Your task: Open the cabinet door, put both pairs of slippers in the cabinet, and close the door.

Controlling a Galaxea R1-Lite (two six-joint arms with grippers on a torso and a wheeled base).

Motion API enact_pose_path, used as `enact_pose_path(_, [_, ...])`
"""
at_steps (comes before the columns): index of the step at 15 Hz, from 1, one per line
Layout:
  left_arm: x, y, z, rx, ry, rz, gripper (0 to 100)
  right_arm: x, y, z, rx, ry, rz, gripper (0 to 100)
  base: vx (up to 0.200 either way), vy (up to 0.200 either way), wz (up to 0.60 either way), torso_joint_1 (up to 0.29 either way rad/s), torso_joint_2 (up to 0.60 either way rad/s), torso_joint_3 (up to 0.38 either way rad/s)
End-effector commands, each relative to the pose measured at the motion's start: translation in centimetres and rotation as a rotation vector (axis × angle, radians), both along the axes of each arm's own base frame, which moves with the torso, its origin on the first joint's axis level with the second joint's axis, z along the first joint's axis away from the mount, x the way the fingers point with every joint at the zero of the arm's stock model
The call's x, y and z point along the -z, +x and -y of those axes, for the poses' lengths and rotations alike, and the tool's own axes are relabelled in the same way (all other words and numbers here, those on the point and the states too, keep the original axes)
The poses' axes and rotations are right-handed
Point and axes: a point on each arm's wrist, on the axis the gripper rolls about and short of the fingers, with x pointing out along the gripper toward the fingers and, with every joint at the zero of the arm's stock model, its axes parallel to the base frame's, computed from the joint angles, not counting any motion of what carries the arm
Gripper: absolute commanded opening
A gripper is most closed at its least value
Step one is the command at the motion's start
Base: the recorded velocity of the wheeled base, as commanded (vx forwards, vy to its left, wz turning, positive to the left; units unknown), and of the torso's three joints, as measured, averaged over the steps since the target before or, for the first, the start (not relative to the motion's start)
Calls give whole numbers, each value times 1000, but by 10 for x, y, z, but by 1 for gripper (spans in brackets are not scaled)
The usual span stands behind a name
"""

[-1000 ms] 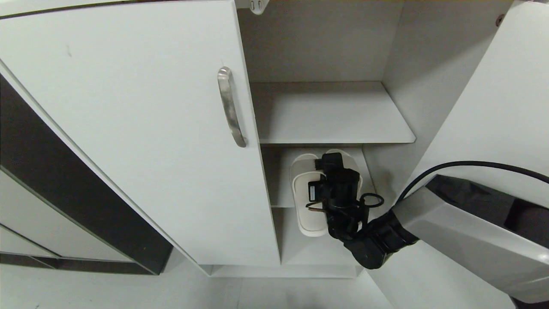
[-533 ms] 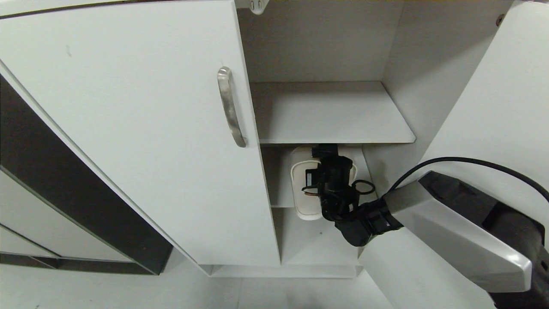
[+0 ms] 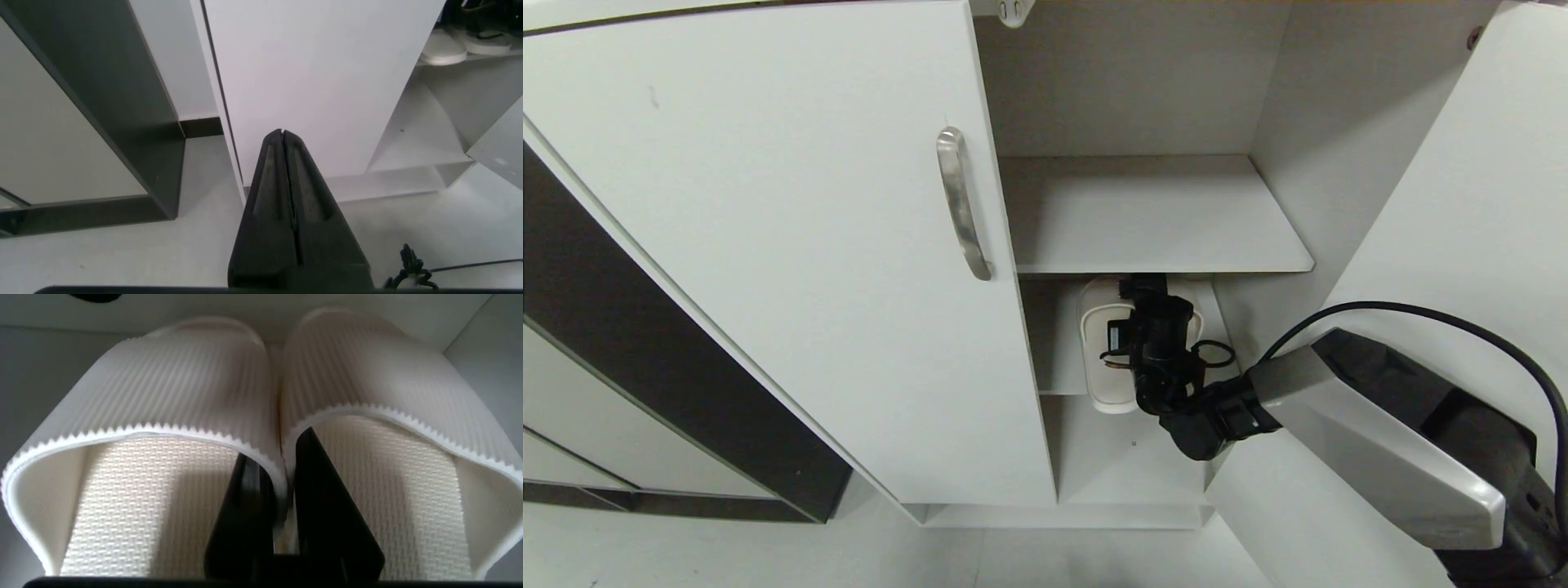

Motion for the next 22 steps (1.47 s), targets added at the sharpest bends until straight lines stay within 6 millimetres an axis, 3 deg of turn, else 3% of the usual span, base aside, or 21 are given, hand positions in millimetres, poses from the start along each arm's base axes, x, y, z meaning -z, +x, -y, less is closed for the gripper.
enact_pose_path(1, [0,0,0,-1,0,2,0,3,1,-1,0,-3,-3,0,0,0,0,0,0,0])
enact_pose_path(2, [0,0,0,1,0,-2,0,4,1,-1,0,-5,-7,100,0,0,0,0,0,0])
enact_pose_path(6, [0,0,0,1,0,-2,0,4,-1,-1,-1,-12,-15,100,0,0,0,0,0,0])
enact_pose_path(10, [0,0,0,1,-1,-2,0,-8,-27,2,-21,-31,-38,100,0,0,0,0,0,0])
enact_pose_path(13, [0,0,0,1,-1,-2,0,-20,-62,7,-60,-28,-29,100,0,0,0,0,0,0])
enact_pose_path(15, [0,0,0,1,-1,-2,0,-14,-92,11,-107,-46,-50,100,0,0,0,0,0,0])
enact_pose_path(19, [0,0,0,1,-1,-2,0,-8,-144,28,-219,-69,-79,100,-200,0,0,2,1,4])
enact_pose_path(22, [0,0,0,1,-4,-2,0,-7,-151,33,-225,-53,-61,100,-200,0,0,-4,1,7])
